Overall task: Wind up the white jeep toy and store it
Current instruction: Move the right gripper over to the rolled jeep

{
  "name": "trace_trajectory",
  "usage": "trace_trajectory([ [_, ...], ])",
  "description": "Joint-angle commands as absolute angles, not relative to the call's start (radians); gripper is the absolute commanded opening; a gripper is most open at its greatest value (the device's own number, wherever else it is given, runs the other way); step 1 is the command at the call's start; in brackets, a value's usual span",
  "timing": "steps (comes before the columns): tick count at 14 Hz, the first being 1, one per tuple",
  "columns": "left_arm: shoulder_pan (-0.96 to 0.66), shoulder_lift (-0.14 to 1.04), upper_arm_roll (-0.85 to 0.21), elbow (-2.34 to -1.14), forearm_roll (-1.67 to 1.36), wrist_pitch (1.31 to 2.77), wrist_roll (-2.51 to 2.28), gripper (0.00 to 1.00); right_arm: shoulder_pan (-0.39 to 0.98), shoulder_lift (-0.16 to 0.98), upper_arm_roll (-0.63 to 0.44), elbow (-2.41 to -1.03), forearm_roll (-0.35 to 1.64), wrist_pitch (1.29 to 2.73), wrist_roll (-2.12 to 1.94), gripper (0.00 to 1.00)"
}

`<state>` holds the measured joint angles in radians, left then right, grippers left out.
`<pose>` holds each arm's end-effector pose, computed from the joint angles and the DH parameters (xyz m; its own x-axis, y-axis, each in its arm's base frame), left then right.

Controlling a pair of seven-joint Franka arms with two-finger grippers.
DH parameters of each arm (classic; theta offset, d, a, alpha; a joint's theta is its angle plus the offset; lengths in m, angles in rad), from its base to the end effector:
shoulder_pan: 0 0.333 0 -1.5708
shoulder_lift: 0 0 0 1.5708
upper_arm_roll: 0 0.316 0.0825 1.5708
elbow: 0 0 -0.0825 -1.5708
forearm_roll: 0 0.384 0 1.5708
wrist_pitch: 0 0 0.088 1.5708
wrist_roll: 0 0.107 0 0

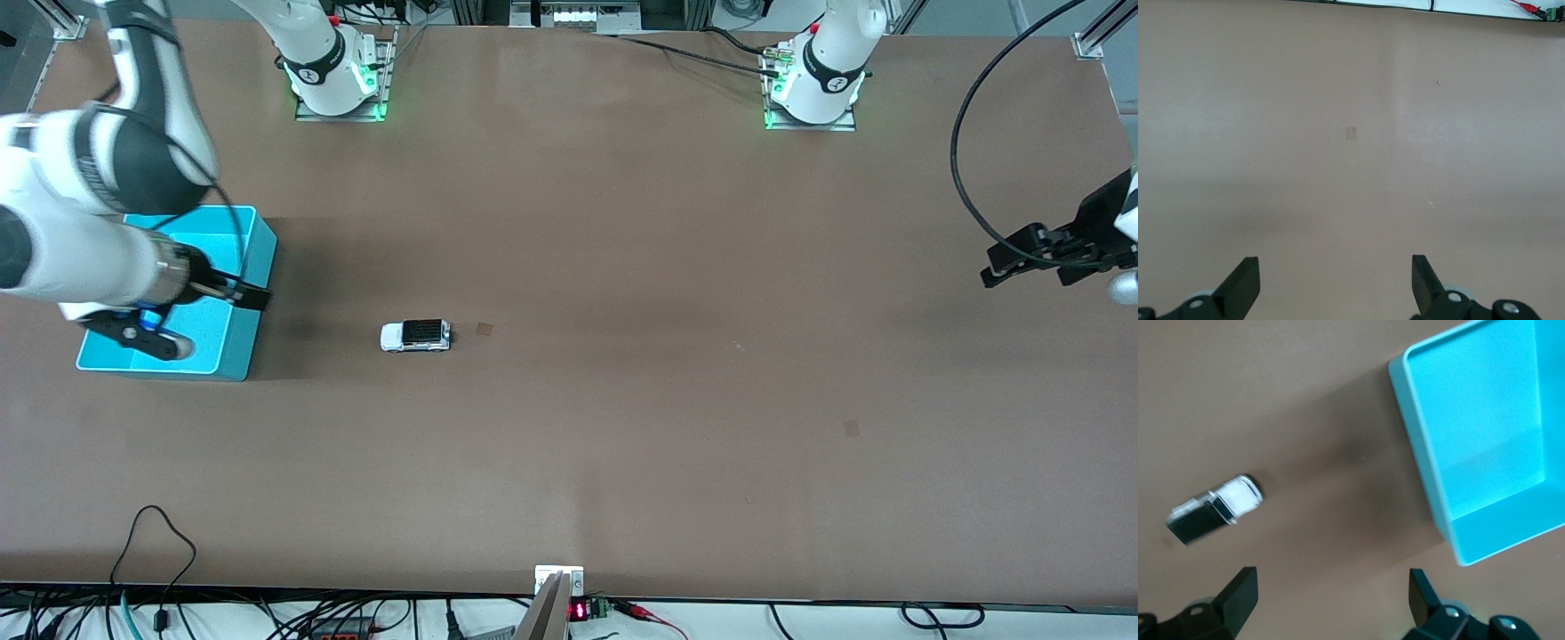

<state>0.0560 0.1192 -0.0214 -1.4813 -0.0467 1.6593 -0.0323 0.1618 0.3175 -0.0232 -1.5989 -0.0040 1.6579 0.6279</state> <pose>0.5997 0.0169 0.6065 0.9958 0.0712 0.0571 0.0683 -0.9964 0.0511 0.6179 0.0872 0.4291 0.8575 -0.4738 -0.2003 -0.4487 -0.8794 0.1590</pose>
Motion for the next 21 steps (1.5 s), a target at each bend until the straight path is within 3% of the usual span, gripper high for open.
trace_trajectory([
  [1,0.057,0.120,-0.002,-1.465,-0.054,1.583,-0.020,1.00,0.225,0.302,-0.028,-1.687,-0.003,1.783,0.908,1.00],
  [5,0.058,0.117,-0.005,-1.468,-0.051,1.592,-0.034,1.00,0.323,0.288,-0.050,-1.824,-0.008,1.971,1.167,1.00],
  [9,0.057,0.104,-0.008,-1.499,-0.054,1.603,-0.021,1.00,0.354,0.311,-0.057,-1.833,-0.005,1.993,1.424,1.00],
  [14,0.058,0.097,-0.006,-1.493,-0.051,1.595,-0.020,1.00,0.373,0.380,-0.055,-1.876,0.040,2.147,1.727,1.00],
  [21,0.057,0.097,-0.008,-1.494,-0.051,1.572,-0.026,1.00,0.390,0.442,-0.038,-1.862,0.058,2.235,1.818,1.00],
])
